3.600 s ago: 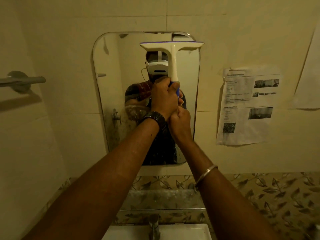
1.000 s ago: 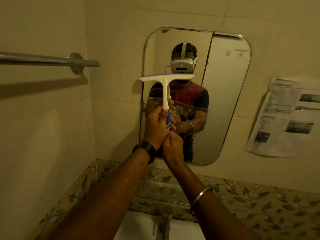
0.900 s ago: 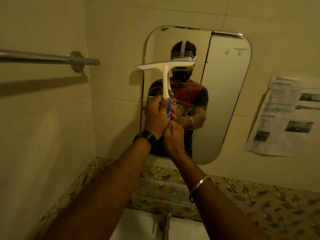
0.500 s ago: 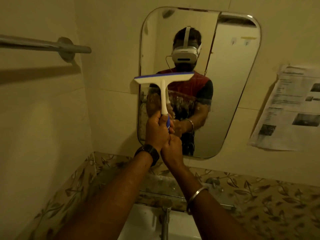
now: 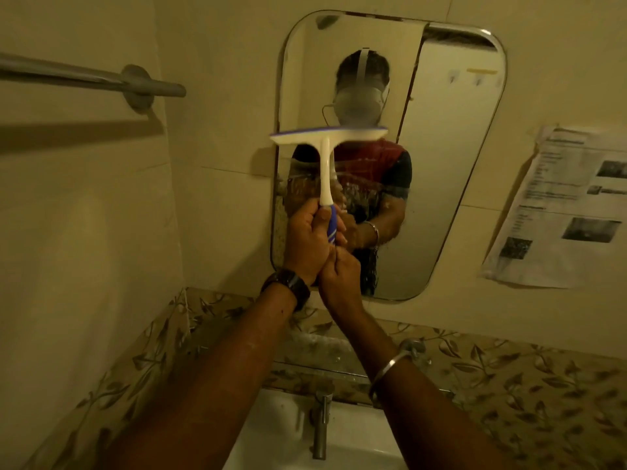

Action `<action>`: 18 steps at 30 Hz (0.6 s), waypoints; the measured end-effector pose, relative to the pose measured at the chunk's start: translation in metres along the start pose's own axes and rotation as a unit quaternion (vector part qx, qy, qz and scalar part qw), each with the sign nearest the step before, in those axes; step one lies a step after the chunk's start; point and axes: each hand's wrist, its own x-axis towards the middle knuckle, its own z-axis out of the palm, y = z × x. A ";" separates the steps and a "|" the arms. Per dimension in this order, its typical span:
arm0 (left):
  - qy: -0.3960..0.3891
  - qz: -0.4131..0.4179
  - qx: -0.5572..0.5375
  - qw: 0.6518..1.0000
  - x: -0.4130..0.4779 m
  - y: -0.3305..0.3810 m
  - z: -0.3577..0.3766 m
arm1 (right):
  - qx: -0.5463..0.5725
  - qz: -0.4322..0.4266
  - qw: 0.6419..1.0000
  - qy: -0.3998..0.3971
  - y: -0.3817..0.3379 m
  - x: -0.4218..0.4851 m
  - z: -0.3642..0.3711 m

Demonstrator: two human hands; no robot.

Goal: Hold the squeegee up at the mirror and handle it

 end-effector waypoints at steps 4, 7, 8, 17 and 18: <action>0.019 0.016 -0.009 1.000 0.023 0.015 -0.002 | -0.001 -0.012 1.000 -0.010 -0.016 0.026 0.007; 0.034 0.006 -0.002 0.999 0.024 0.008 -0.004 | -0.027 0.004 0.999 -0.018 -0.004 0.028 0.013; 0.037 0.000 -0.001 0.999 0.022 0.002 -0.004 | -0.035 0.016 0.999 -0.022 0.002 0.025 0.014; 0.015 -0.105 0.032 0.994 -0.044 -0.078 0.009 | -0.073 0.111 0.991 -0.031 0.079 -0.049 -0.004; 0.012 -0.111 0.029 0.993 -0.051 -0.081 0.011 | -0.073 0.111 0.991 -0.029 0.082 -0.055 -0.008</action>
